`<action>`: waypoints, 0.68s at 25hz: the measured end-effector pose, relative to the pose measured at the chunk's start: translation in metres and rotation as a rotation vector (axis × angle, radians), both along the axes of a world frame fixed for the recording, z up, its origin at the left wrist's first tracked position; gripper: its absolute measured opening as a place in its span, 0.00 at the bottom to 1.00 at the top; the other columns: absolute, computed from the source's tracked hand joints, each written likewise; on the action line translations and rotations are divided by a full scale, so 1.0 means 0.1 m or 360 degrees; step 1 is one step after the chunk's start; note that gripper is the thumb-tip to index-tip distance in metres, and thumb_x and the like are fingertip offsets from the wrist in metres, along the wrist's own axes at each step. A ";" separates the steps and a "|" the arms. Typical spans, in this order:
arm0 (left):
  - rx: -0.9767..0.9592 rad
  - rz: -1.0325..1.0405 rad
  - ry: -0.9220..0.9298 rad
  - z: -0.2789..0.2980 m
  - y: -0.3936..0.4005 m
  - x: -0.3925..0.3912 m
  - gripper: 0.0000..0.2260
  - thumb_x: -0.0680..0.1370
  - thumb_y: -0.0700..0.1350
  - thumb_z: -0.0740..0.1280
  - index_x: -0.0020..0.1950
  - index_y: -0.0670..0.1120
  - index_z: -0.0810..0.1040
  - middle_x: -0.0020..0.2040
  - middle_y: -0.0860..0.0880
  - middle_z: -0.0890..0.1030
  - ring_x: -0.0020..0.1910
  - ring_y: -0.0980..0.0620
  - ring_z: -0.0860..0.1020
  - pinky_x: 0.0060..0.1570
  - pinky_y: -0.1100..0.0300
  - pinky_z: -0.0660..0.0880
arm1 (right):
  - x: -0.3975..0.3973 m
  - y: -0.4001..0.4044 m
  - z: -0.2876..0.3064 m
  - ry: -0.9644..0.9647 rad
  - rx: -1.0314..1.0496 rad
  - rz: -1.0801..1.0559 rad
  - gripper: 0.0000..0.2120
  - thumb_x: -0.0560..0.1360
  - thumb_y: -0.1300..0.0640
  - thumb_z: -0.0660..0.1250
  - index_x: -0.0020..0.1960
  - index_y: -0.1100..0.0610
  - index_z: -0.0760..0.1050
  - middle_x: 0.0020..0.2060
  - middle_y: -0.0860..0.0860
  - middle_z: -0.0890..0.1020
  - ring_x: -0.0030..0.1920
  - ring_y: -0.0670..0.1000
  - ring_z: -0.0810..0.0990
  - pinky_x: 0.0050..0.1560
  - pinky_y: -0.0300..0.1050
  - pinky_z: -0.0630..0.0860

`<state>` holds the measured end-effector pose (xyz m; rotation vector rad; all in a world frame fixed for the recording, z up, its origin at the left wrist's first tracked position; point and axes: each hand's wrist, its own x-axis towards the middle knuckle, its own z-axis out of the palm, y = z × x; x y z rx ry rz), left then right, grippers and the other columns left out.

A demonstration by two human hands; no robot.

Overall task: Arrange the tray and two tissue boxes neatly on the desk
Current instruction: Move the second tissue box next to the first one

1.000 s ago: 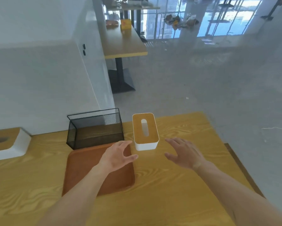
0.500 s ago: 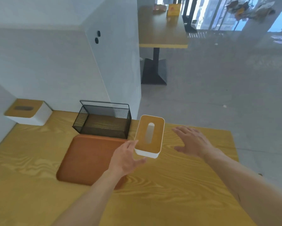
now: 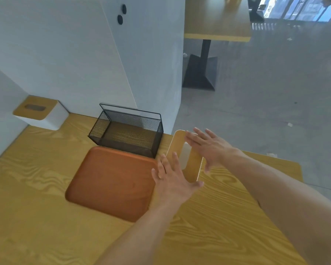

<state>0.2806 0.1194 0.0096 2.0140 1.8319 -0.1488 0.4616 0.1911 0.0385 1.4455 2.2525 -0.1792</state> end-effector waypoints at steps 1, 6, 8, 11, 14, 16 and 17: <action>0.0008 0.0006 0.0034 -0.02 0.01 0.02 0.60 0.64 0.80 0.59 0.79 0.49 0.32 0.80 0.37 0.37 0.79 0.40 0.39 0.74 0.37 0.42 | -0.01 0.04 -0.04 -0.0029 -0.0017 0.0048 0.68 0.62 0.37 0.79 0.79 0.53 0.30 0.79 0.49 0.33 0.78 0.54 0.32 0.78 0.59 0.41; 0.0126 -0.0011 0.0095 -0.04 0.02 0.10 0.55 0.68 0.75 0.63 0.80 0.47 0.40 0.80 0.35 0.42 0.78 0.37 0.49 0.74 0.38 0.50 | -0.02 0.22 -0.16 0.0006 -0.0046 0.0105 0.71 0.61 0.37 0.80 0.77 0.51 0.27 0.79 0.47 0.32 0.78 0.53 0.32 0.78 0.58 0.40; 0.0165 -0.0010 0.0051 -0.05 0.03 0.10 0.55 0.67 0.73 0.65 0.81 0.48 0.42 0.79 0.35 0.44 0.77 0.36 0.52 0.74 0.40 0.54 | -0.02 0.28 -0.18 0.0046 -0.0024 0.0139 0.71 0.60 0.37 0.79 0.77 0.51 0.26 0.79 0.46 0.32 0.78 0.53 0.33 0.78 0.58 0.39; 0.0161 -0.0070 -0.0016 -0.08 0.08 0.03 0.54 0.67 0.72 0.67 0.81 0.48 0.43 0.78 0.36 0.46 0.76 0.36 0.51 0.75 0.43 0.55 | -0.03 0.35 -0.17 0.0071 -0.0042 0.0204 0.72 0.59 0.37 0.80 0.77 0.50 0.26 0.78 0.46 0.32 0.78 0.52 0.33 0.76 0.58 0.38; 0.0143 -0.0230 -0.0074 -0.09 0.16 -0.13 0.54 0.66 0.70 0.68 0.80 0.50 0.43 0.79 0.38 0.46 0.77 0.38 0.49 0.75 0.43 0.52 | -0.02 0.35 -0.14 0.0058 -0.0079 0.0245 0.72 0.59 0.38 0.80 0.78 0.51 0.27 0.78 0.47 0.31 0.78 0.52 0.32 0.77 0.59 0.39; 0.0097 -0.0404 -0.0124 -0.08 0.25 -0.28 0.53 0.66 0.69 0.69 0.80 0.51 0.43 0.80 0.40 0.45 0.77 0.40 0.46 0.76 0.44 0.50 | 0.01 0.30 -0.11 0.0062 -0.0127 0.0205 0.72 0.59 0.38 0.80 0.78 0.51 0.27 0.78 0.47 0.31 0.78 0.52 0.32 0.78 0.59 0.39; 0.0063 -0.0510 -0.0132 -0.06 0.31 -0.36 0.53 0.66 0.69 0.69 0.80 0.52 0.43 0.80 0.41 0.44 0.78 0.41 0.45 0.76 0.44 0.48 | 0.05 0.25 -0.10 0.0070 -0.0144 0.0176 0.71 0.59 0.37 0.79 0.78 0.50 0.27 0.78 0.47 0.31 0.78 0.51 0.32 0.78 0.59 0.39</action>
